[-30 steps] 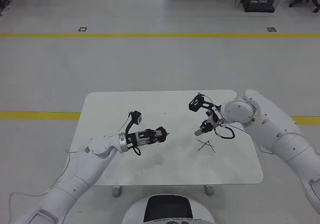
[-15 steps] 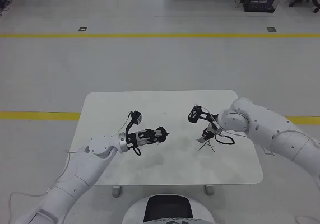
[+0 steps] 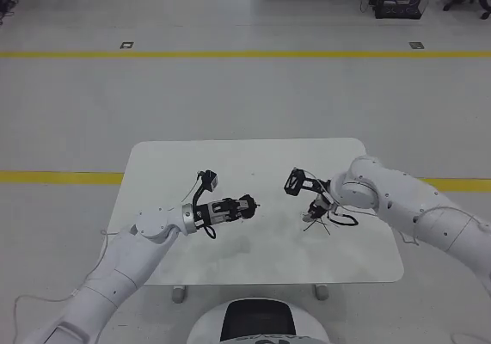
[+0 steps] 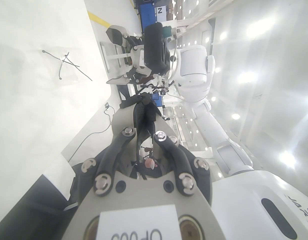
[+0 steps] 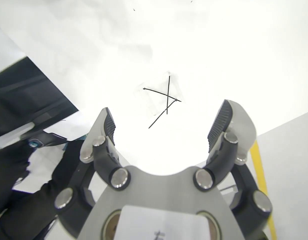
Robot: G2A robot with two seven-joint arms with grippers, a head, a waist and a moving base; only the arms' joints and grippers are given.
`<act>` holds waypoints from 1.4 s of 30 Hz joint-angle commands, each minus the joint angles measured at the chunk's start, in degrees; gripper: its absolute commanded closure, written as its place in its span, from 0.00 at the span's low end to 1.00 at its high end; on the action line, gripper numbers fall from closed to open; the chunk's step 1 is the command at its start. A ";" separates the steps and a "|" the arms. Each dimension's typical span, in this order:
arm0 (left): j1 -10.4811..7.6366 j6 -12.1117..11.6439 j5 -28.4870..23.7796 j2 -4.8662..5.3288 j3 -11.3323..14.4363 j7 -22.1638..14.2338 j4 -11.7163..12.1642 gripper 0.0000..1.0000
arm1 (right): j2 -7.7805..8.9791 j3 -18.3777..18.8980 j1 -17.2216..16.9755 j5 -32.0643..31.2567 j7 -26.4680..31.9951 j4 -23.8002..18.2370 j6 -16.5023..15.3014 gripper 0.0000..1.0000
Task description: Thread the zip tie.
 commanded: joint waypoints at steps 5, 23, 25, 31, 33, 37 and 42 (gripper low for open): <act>0.00 0.00 0.00 0.00 0.00 0.00 0.00 1.00 | 0.03 0.00 -2.22 -8.06 -0.31 -1.41 0.00 0.00; 0.00 0.00 0.00 0.00 0.00 0.00 0.00 1.00 | -0.16 0.05 -5.82 -14.74 -5.11 0.95 0.00 0.00; 0.00 0.00 0.00 0.00 0.00 0.00 0.00 1.00 | -0.28 0.00 -6.35 -15.04 -5.59 1.82 0.00 0.00; 0.00 0.00 0.00 0.00 0.00 0.00 0.00 1.00 | -0.84 0.00 -7.34 -15.52 -6.40 4.36 0.00 0.14; 0.00 0.00 0.00 0.00 0.00 0.00 0.00 1.00 | -1.12 0.00 -7.62 -15.73 -6.83 4.82 0.00 0.30; 0.00 0.00 0.00 0.00 0.00 0.00 0.00 1.00 | -1.74 0.00 -8.18 -16.03 -7.63 6.42 0.00 0.54; 0.00 0.00 0.00 0.00 0.00 0.00 0.00 1.00 | -2.58 0.00 -8.86 -16.17 -8.79 8.15 0.00 0.62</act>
